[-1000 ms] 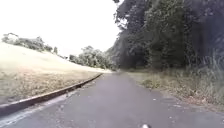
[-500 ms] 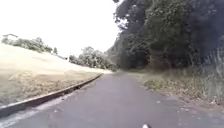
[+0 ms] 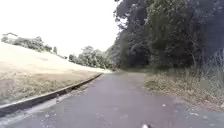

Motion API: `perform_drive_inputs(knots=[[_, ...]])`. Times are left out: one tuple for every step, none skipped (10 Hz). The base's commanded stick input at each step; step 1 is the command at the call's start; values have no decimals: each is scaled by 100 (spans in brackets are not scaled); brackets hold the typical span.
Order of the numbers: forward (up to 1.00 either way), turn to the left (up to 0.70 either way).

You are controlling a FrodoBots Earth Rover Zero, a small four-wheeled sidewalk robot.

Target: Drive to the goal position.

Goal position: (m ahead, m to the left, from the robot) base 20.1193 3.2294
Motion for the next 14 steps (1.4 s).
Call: perform_drive_inputs(knots=[[45, 0], [45, 0], [45, 0], [45, 0], [45, 0], [45, 0], [45, 0], [45, 0], [45, 0], [45, 0], [45, 0], [45, 0], [45, 0], [45, 0]])
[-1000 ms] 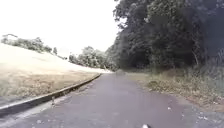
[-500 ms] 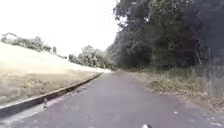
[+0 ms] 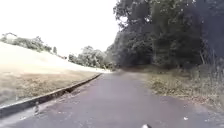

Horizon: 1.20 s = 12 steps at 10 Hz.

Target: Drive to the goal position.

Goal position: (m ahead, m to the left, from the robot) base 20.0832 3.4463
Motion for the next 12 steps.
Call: perform_drive_inputs(knots=[[45, 0], [45, 0], [45, 0], [45, 0], [45, 0], [45, 0], [45, 0], [45, 0], [45, 0], [45, 0], [45, 0], [45, 0]])
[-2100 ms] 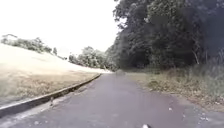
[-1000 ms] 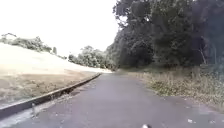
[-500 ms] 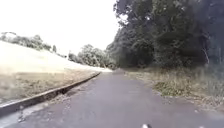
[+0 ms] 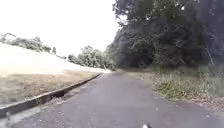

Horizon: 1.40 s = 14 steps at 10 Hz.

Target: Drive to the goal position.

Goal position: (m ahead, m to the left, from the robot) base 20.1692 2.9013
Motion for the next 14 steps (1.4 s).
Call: perform_drive_inputs(knots=[[45, 0], [45, 0], [45, 0], [45, 0], [45, 0], [45, 0], [45, 0], [45, 0], [45, 0], [45, 0], [45, 0], [45, 0], [45, 0], [45, 0]])
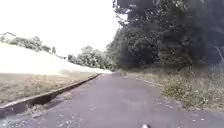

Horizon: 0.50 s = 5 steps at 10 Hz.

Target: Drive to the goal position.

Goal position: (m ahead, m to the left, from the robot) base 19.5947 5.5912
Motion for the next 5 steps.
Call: perform_drive_inputs(knots=[[45, 0], [45, 0], [45, 0], [45, 0], [45, 0]])
